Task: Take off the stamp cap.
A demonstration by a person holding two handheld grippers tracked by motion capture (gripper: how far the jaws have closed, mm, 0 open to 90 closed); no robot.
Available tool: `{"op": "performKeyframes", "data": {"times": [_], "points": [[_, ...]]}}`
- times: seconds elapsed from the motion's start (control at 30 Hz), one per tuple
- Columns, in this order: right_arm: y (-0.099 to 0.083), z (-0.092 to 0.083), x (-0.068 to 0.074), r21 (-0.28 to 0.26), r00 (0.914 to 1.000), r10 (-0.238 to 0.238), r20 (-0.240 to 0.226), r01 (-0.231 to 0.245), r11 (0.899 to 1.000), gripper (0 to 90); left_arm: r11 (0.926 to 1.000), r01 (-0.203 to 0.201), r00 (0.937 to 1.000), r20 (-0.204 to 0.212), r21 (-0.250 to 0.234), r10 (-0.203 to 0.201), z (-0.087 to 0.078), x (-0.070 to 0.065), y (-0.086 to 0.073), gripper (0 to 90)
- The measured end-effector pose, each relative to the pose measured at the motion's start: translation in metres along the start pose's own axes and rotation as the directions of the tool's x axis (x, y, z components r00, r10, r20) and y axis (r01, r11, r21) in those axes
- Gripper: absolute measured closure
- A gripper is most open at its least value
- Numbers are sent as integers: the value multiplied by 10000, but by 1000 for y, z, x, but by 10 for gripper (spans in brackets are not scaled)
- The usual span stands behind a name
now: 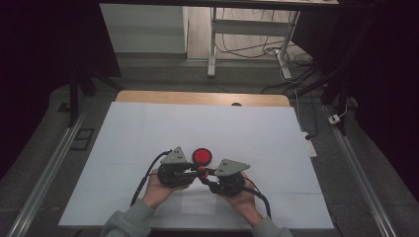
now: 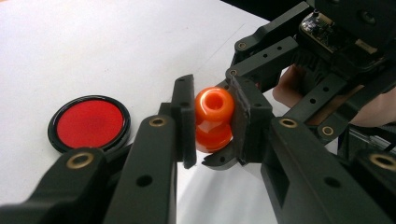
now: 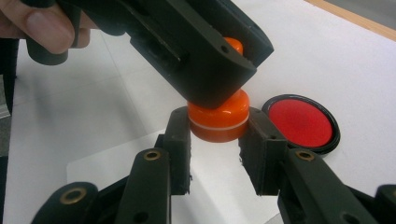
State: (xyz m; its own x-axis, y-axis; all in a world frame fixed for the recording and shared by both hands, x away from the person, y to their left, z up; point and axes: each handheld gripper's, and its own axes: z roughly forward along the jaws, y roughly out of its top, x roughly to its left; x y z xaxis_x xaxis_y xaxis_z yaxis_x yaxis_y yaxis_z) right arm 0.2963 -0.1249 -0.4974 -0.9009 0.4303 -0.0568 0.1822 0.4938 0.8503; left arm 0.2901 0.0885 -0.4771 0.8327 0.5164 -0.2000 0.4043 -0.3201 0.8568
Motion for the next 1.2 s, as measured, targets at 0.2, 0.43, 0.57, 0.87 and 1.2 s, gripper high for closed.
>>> {"op": "performKeyframes", "data": {"times": [0.2, 0.43, 0.57, 0.87, 1.2], "points": [[0, 0, 0, 14, 10000, -57, 57, 57, 10000, 644, 10000, -61, 10000, -56, -31, 61, 0, -1, 0, 727], [-2, 1, 1, -64, 9998, -86, 157, 87, 9999, 646, 10000, -97, 9999, -104, 5, 97, 0, -1, 0, 728], [-2, 0, 1, -85, 9999, -65, 137, 66, 9999, 646, 10000, -88, 9999, -95, -18, 88, 0, -1, 0, 728], [-1, -1, 1, -30, 9998, -162, 113, 162, 9999, 647, 10000, -94, 9999, -63, -34, 94, 0, -1, 0, 729], [-1, -1, 1, -144, 9999, -102, 52, 102, 9998, 647, 9999, -80, 10000, -49, -120, 79, 0, -1, 0, 729]]}}
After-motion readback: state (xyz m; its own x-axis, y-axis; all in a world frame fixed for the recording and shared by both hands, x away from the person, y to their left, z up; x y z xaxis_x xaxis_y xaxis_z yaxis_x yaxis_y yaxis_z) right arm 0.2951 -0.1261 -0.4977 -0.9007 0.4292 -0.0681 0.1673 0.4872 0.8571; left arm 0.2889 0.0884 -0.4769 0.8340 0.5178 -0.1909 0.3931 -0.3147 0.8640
